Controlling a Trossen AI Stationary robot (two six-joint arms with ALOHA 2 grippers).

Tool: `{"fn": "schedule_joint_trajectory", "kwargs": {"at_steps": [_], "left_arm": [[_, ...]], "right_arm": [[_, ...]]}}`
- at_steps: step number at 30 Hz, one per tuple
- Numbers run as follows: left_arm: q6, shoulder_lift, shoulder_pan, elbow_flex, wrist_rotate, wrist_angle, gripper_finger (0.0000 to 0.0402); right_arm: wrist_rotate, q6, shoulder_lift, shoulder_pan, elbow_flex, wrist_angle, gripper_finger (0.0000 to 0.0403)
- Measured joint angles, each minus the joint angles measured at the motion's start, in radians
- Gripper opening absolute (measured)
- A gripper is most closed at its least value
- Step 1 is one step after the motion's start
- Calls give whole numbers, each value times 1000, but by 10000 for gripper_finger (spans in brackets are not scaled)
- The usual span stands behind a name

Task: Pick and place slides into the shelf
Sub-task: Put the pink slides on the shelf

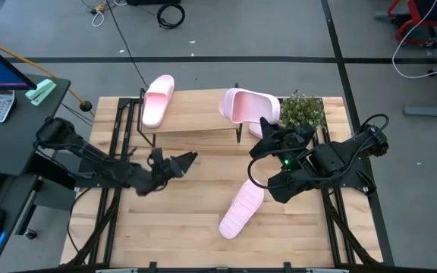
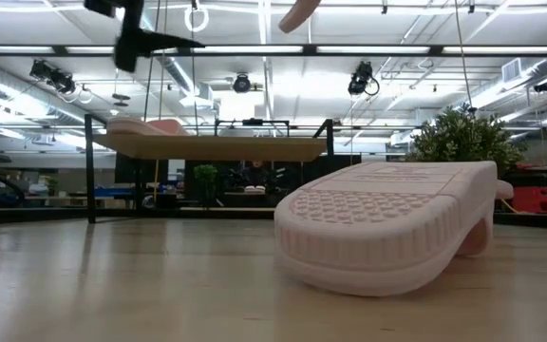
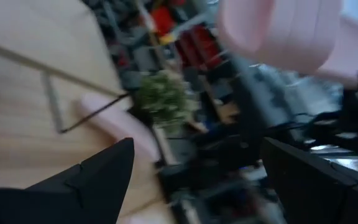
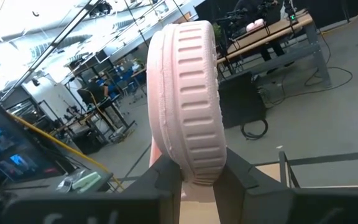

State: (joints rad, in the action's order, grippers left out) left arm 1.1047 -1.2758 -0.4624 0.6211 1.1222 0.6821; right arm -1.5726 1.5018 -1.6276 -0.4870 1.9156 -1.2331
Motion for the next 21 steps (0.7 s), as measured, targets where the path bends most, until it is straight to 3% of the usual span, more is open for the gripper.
{"fn": "schedule_joint_trajectory", "kwargs": {"at_steps": [4, 8, 15, 21], "left_arm": [[-139, -6, 94, -66, -193, 334, 355], [-208, -13, 204, -80, -362, 503, 355], [-144, -13, 339, -81, -521, 528, 355], [-89, -13, 386, -81, -570, 578, 355]], "right_arm": [[0, 12, 0, -3, 0, 0, 64], [0, 17, 0, -9, 0, 10, 64], [0, 17, 0, -9, 0, 96, 64], [0, 12, 0, -8, 0, 167, 64]]}}
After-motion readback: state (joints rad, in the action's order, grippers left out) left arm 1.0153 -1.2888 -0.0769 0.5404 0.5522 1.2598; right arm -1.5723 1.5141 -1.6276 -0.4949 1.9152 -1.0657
